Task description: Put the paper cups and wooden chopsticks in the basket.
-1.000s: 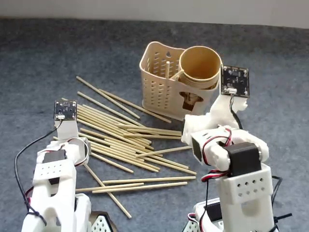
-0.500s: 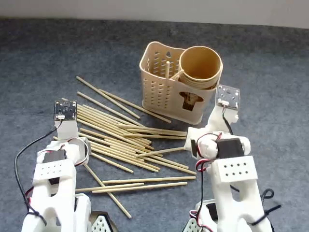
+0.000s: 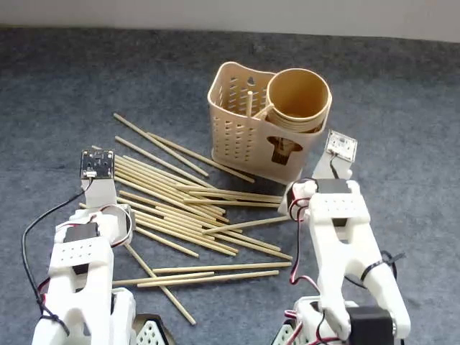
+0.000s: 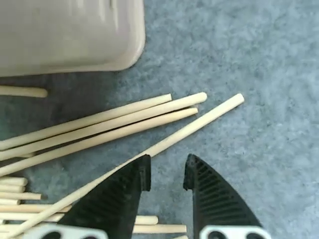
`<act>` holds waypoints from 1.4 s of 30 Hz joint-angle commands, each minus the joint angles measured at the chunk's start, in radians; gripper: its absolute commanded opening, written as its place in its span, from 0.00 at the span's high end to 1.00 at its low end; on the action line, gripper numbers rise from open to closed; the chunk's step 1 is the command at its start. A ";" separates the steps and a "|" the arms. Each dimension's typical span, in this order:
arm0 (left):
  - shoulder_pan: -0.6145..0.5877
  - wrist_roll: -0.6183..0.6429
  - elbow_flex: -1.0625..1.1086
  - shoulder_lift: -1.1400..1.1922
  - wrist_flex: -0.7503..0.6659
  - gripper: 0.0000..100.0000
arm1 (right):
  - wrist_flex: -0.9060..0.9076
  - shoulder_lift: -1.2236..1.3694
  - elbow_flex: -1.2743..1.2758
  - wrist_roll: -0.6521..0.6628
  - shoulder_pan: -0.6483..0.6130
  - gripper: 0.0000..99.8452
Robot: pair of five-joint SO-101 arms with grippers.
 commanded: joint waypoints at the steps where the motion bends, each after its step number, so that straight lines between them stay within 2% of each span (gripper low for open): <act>1: -0.012 -0.006 -0.002 -0.027 -0.009 0.84 | -0.082 0.044 -0.008 -0.008 0.036 0.88; 14: -0.012 -0.006 -0.002 -0.027 -0.009 0.84 | -0.107 0.171 -0.010 -0.011 0.039 0.88; 25: -0.012 -0.006 -0.002 -0.027 -0.009 0.84 | -0.139 0.202 -0.076 -0.170 0.056 0.88; 36: -0.012 -0.006 -0.002 -0.027 -0.009 0.84 | -0.142 0.200 -0.077 -0.180 0.081 0.88; 42: -0.012 -0.006 -0.002 -0.027 -0.009 0.84 | -0.140 0.200 -0.085 -0.261 0.116 0.88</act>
